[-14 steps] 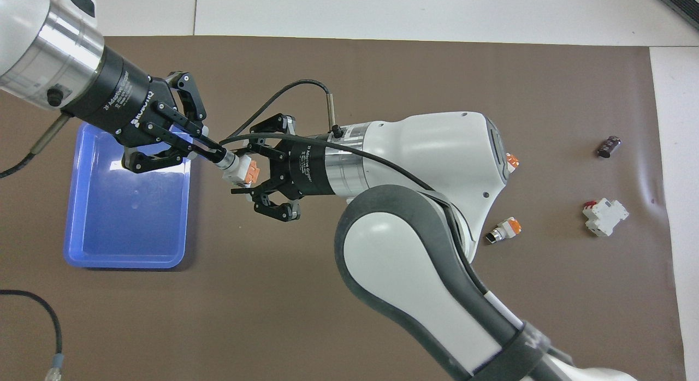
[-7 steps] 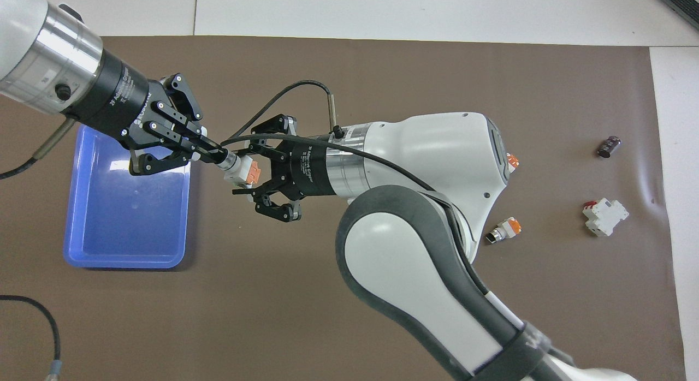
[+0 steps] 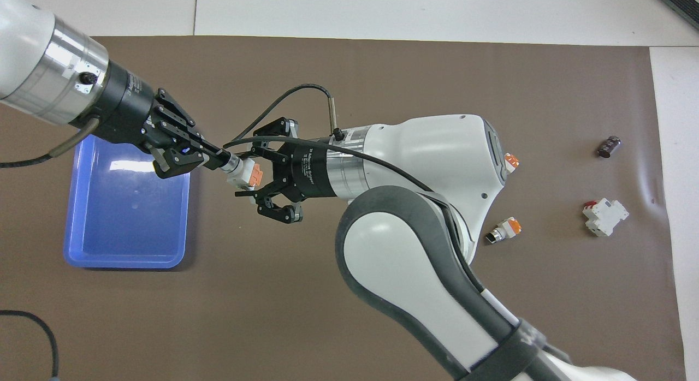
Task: Turn and place switch with both arms
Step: 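Grasp the switch end with the left gripper from the right gripper, then open the right gripper and pull it back while the left gripper holds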
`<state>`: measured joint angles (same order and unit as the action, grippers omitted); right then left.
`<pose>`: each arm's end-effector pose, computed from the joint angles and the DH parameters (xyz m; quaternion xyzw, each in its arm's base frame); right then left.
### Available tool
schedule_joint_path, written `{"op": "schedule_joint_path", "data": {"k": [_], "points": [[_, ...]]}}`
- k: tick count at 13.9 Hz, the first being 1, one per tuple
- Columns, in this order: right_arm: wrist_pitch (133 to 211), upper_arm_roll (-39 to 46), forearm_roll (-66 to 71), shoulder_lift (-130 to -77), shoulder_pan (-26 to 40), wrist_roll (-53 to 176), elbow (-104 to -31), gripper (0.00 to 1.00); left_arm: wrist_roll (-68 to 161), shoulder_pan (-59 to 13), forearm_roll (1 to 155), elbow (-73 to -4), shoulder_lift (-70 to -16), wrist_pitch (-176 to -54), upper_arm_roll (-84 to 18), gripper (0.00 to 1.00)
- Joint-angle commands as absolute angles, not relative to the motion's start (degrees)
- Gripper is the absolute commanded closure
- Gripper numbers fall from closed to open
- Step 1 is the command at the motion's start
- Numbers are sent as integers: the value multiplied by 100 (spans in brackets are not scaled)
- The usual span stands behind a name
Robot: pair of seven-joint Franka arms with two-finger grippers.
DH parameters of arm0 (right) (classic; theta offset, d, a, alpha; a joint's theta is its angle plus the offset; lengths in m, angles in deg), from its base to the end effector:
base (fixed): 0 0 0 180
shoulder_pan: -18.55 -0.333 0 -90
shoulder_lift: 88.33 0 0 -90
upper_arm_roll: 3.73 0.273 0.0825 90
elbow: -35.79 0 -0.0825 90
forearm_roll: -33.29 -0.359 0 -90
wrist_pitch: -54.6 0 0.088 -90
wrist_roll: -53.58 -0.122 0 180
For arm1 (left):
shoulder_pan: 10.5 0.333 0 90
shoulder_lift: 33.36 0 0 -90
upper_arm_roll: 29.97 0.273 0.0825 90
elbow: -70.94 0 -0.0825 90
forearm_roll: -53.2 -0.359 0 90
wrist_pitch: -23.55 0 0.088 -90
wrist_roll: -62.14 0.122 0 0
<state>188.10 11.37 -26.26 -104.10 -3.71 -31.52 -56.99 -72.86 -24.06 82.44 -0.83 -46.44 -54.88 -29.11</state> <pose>0.5159 0.4029 0.4841 -0.6517 0.5777 0.3106 0.3809 0.5357 -0.1905 0.5808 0.4986 0.8288 -0.2534 0.0169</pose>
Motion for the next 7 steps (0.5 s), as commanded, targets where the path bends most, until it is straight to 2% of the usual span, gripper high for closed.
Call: {"op": "schedule_joint_path", "data": {"k": [1, 4, 7], "points": [[18837, 1174, -2744, -10318, -368, -3220, -5641, 100, -8590, -2527, 8106, -649, -4382, -5836, -2874, 100], [18837, 1174, -2753, -10318, -368, -3220, -5641, 100, -9832, -2518, 8097, -667, -4356, -5923, -2865, 100], [18837, 1174, -2753, -10318, -368, -3220, -5641, 100, -10632, -2404, 8106, -990, -4225, -6065, -2856, 100]]}}
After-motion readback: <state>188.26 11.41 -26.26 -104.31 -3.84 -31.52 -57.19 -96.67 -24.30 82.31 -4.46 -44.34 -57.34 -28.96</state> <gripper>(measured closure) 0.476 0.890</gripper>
